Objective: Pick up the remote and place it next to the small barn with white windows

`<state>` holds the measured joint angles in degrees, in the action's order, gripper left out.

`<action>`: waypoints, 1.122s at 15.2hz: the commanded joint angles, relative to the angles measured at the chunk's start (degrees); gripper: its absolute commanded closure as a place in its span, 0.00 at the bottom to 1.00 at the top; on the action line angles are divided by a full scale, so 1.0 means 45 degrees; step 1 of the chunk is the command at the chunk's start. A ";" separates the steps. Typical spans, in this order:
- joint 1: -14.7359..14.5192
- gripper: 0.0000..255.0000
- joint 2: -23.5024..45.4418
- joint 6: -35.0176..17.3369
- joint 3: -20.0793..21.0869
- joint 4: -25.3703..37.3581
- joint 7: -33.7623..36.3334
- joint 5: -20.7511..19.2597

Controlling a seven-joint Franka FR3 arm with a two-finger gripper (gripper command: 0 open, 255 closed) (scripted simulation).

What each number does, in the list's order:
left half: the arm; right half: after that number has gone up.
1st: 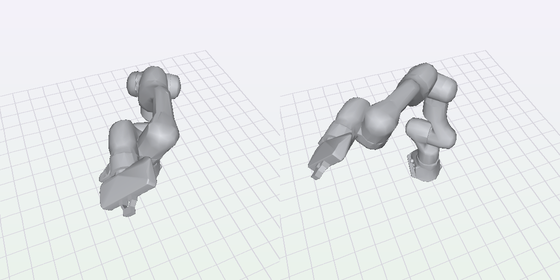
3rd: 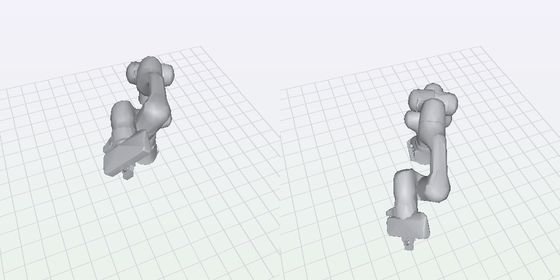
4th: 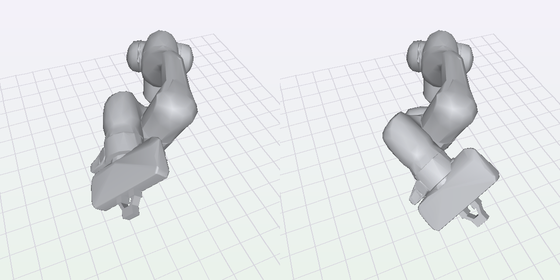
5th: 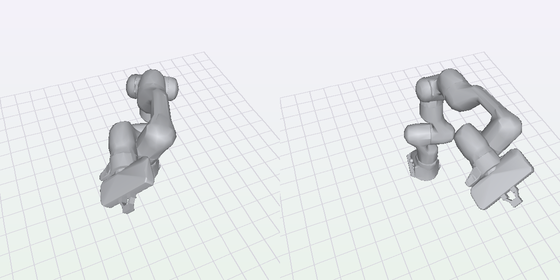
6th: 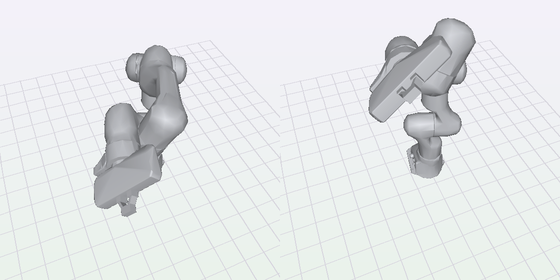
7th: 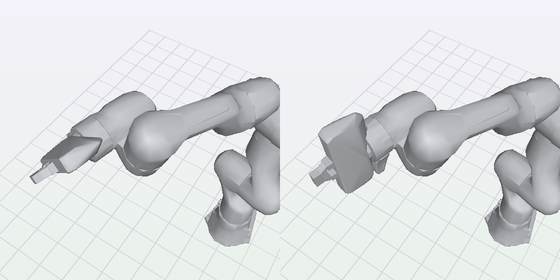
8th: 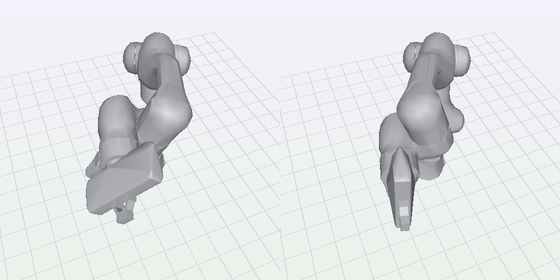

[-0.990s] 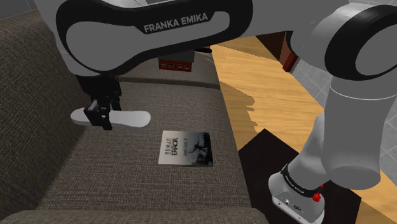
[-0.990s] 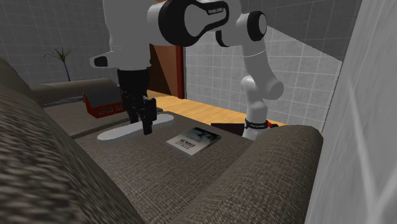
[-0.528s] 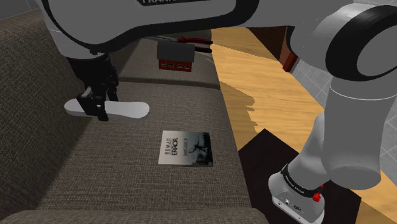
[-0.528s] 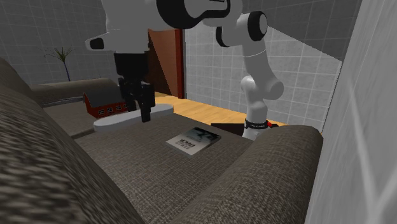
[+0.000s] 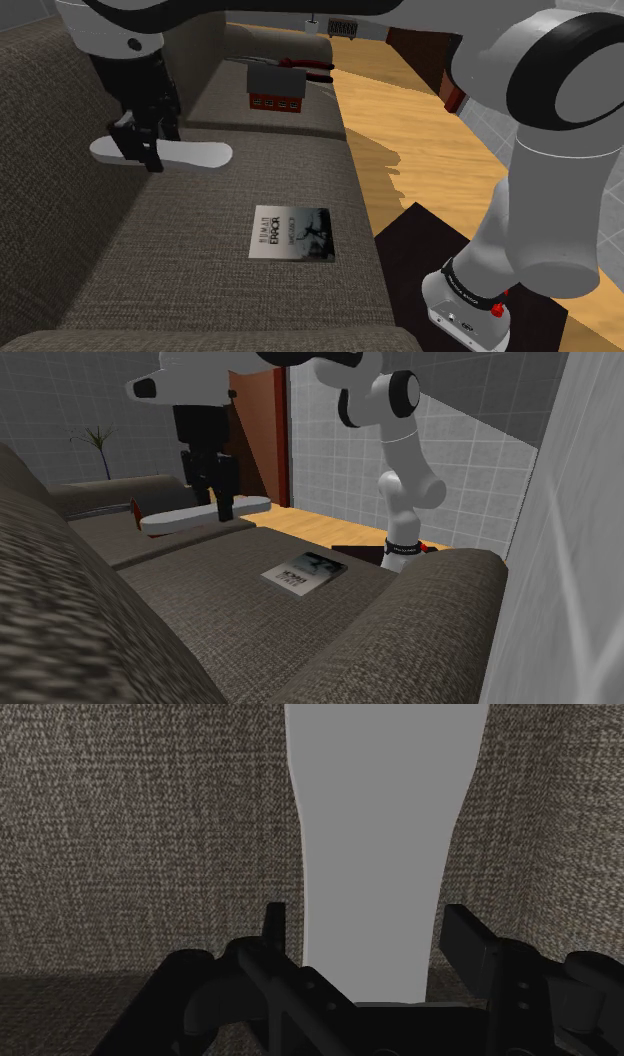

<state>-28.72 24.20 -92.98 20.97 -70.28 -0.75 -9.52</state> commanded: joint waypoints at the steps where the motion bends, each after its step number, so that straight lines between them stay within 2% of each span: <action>1: 0.0263 1.00 -0.0355 -0.0028 -0.0032 -0.0358 -0.0247 0.0129; 8: 0.2004 1.00 -0.2266 -0.0916 -0.0519 -0.2978 -0.2222 0.0885; 17: 0.3745 1.00 -0.3640 -0.1438 -0.1514 -0.4717 -0.4917 0.1459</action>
<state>-12.58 7.84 -99.21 14.66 -91.29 -21.58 -3.02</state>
